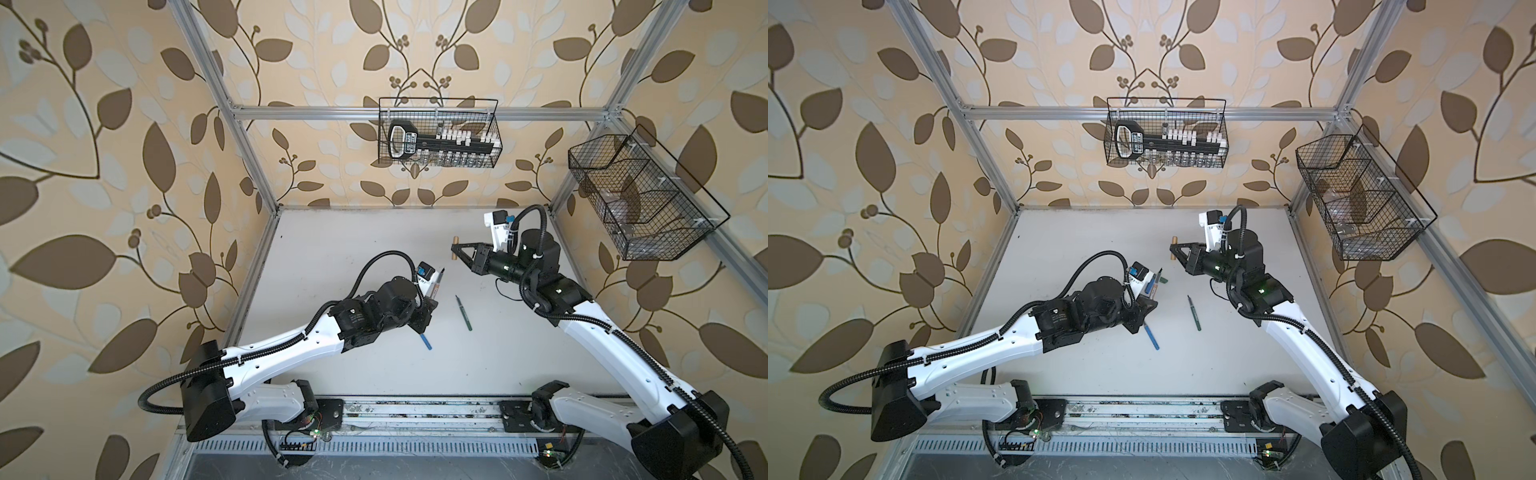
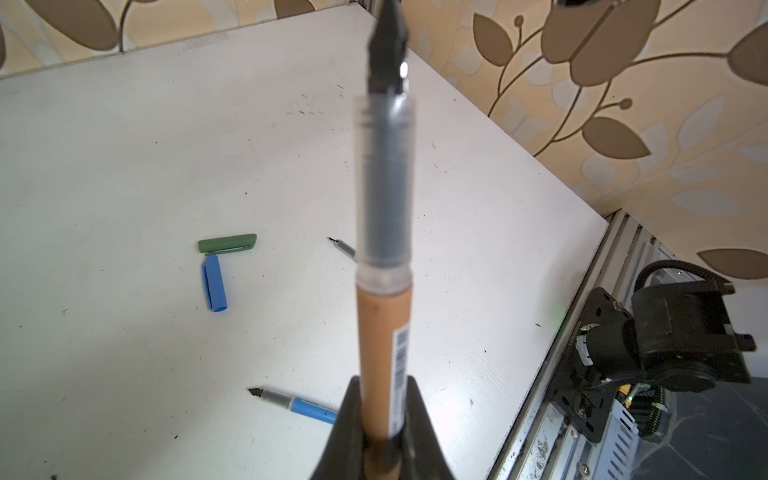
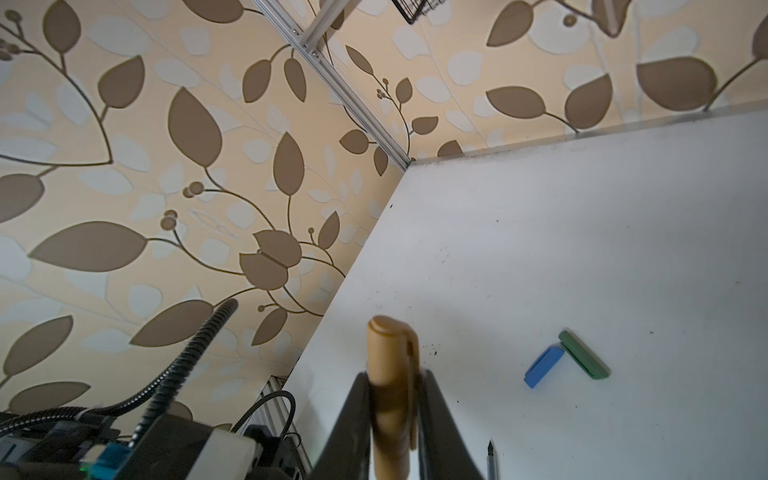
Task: Insert the pens into the pen caps
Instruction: 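Lift the tan cap with the right gripper and carry it toward the pen, then lower the tan cap onto the orange pen's nib with the right gripper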
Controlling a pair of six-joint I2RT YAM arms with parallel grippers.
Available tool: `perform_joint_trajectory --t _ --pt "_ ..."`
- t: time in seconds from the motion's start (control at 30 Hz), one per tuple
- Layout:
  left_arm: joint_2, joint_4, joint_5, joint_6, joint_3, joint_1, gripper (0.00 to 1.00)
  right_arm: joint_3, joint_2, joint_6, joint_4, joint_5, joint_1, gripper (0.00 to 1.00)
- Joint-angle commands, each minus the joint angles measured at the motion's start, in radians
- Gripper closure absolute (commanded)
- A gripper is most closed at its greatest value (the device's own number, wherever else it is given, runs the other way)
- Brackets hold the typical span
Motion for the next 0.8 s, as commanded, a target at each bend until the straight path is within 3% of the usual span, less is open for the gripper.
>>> perform_joint_trajectory --t 0.0,0.37,0.77 --pt "-0.024 0.054 -0.034 0.026 0.054 -0.029 0.95 0.058 0.005 -0.035 -0.007 0.025 0.014 0.80" --pt "-0.056 0.079 -0.084 0.057 0.051 -0.063 0.95 0.158 -0.019 -0.094 -0.035 0.076 0.080 0.80" --pt "-0.093 0.111 -0.093 0.049 0.035 -0.064 0.95 0.024 -0.060 0.013 0.093 0.044 0.097 0.80"
